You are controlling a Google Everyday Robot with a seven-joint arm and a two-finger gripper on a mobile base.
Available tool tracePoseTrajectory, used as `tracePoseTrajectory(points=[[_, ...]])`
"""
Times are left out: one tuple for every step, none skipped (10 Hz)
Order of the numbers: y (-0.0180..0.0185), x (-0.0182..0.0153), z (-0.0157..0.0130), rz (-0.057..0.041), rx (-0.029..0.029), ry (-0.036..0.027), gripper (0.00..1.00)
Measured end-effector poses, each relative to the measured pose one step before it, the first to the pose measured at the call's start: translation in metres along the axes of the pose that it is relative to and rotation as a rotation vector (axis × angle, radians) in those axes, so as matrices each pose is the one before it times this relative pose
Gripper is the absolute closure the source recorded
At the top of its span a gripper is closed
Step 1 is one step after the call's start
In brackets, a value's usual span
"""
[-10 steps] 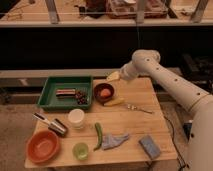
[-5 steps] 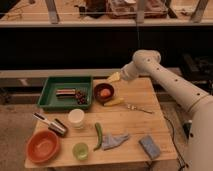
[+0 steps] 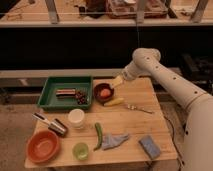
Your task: Place banana in paper cup
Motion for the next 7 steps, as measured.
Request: tracePoseTrajectory(points=[[-0.00162,-0.00096,0.00243,0.00009,0.00041,0.00084,0.2],[-0.00521,-0.00186,0.00493,-0.00987,0.00267,0.00316,0.2],[-0.00886,-0.00736,0.00926,-0.02566,0.00455,-0.00166,0.2],[-0.00675,-0.00781,0.00896,-0.02928,0.00267,-0.00311,0.2],[-0.0032,-0.00521,0.00612,-0.02236,-0.0052,-0.00375,0.2],[-0.00283,-0.00333,0.00578,-0.02688,-0.00758,-0.00451,0.2],[-0.00186,-0.00231,0.00595,-0.02623,-0.01151,0.00255,0.2]])
